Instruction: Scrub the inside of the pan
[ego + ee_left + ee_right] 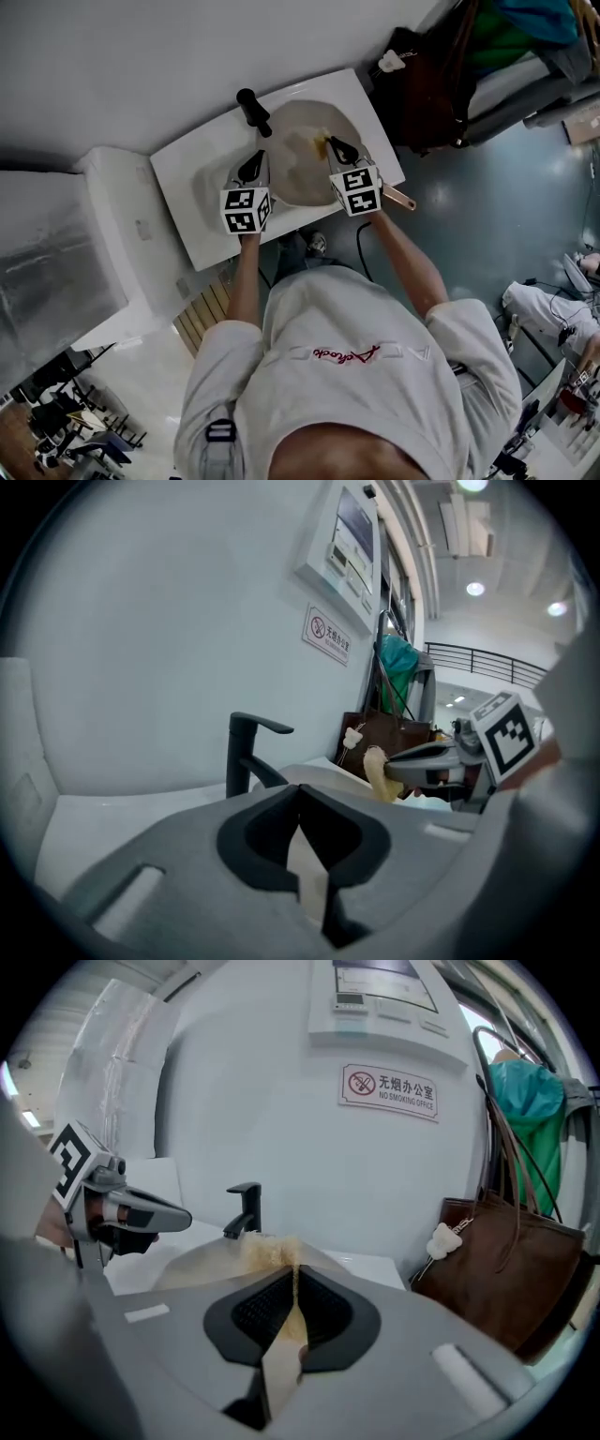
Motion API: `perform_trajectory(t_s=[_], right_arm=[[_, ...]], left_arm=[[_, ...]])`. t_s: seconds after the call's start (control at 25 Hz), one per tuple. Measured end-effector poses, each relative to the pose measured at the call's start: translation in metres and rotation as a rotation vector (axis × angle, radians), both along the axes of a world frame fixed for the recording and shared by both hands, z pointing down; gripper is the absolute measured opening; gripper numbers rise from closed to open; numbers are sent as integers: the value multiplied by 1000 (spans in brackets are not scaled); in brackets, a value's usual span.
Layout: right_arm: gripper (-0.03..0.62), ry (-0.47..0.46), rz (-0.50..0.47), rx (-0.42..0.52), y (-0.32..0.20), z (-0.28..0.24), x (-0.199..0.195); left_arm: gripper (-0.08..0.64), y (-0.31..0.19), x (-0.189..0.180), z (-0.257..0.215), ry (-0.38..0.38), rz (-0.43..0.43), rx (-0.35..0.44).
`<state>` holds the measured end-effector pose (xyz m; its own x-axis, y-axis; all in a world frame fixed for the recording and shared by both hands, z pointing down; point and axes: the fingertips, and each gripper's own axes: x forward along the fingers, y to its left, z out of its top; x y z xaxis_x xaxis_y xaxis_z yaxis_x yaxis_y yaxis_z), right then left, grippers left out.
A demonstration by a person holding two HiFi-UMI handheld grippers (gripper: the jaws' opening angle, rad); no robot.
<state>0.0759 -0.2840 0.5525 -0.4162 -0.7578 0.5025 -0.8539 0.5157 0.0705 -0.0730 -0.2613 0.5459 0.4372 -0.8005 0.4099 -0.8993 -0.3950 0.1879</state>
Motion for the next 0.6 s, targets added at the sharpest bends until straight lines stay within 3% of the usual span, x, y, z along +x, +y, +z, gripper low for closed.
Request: perform_trajectory(t_s=[0.6], right_arm=[[25, -108, 103, 81, 44, -35, 60]], left_arm=[[0, 40, 27, -24, -25, -17, 50]])
